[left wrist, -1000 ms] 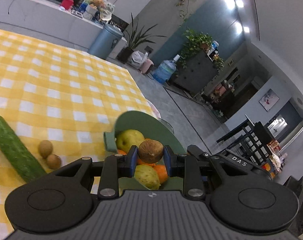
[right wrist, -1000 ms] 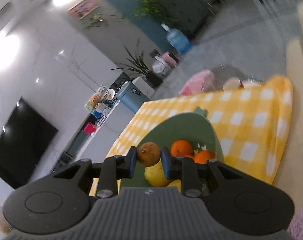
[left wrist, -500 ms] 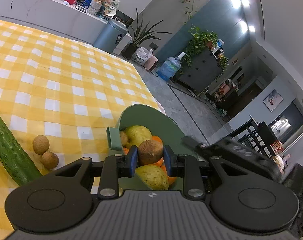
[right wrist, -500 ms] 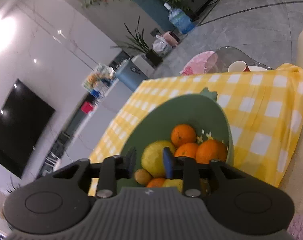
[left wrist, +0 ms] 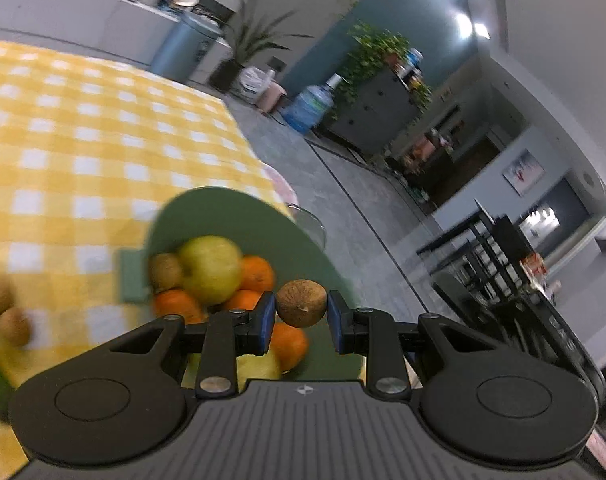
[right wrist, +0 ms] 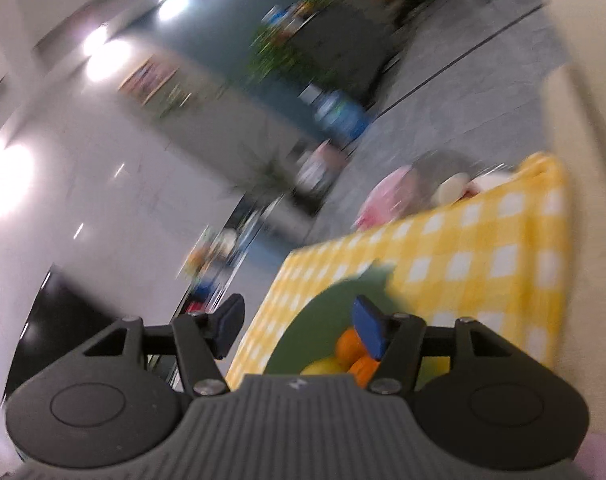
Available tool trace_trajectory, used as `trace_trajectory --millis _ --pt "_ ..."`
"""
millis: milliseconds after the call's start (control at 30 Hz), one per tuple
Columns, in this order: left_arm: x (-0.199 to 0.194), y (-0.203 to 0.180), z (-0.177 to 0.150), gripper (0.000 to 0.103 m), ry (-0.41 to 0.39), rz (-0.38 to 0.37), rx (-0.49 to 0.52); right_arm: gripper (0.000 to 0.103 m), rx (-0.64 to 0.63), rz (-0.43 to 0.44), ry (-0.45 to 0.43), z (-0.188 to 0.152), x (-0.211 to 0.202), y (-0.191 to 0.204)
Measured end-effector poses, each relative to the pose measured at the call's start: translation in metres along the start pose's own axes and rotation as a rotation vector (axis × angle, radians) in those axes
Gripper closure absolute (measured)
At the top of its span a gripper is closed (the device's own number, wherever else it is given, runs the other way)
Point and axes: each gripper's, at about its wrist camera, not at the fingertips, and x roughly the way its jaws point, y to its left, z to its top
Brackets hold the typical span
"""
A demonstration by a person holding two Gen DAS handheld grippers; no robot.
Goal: Organize fruits
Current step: 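Lower the kiwi in the left gripper into the colander and open, then move both grippers back toward the cucumber and red tomato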
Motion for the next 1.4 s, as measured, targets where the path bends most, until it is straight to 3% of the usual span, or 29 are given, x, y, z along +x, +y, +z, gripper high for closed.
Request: trace_trajectory --millis 67,133,400,567,800,1067,1200,1400 --pt "0.014 -0.007 0.005 0.073 0.024 0.010 0.039 0.036 0.017 -0.010 -0.089 0.003 -0.010 -0.003" --pt "0.031 -0.015 0.008 0.073 0.073 0.016 0.080 0.031 -0.013 -0.007 -0.121 0.004 -0.015 0.000" --pt "0.065 -0.031 -0.001 0.072 0.109 0.123 0.203 0.031 -0.025 -0.003 -0.060 0.004 -0.007 0.000" --pt "0.059 -0.032 -0.007 0.071 0.099 0.163 0.217 0.031 -0.023 -0.005 -0.031 0.004 0.000 -0.002" --pt "0.050 -0.035 0.001 0.061 0.065 0.151 0.204 0.031 -0.039 0.000 -0.007 0.002 0.002 -0.001" --pt "0.025 -0.041 0.003 0.034 0.021 0.175 0.231 0.031 -0.065 -0.005 0.008 -0.001 0.004 -0.001" --pt "0.004 -0.048 0.005 0.032 -0.014 0.241 0.291 0.031 -0.086 -0.015 0.028 -0.003 0.009 0.002" --pt "-0.022 -0.043 0.016 0.031 -0.039 0.298 0.268 0.027 -0.114 -0.016 0.106 -0.007 0.018 0.006"
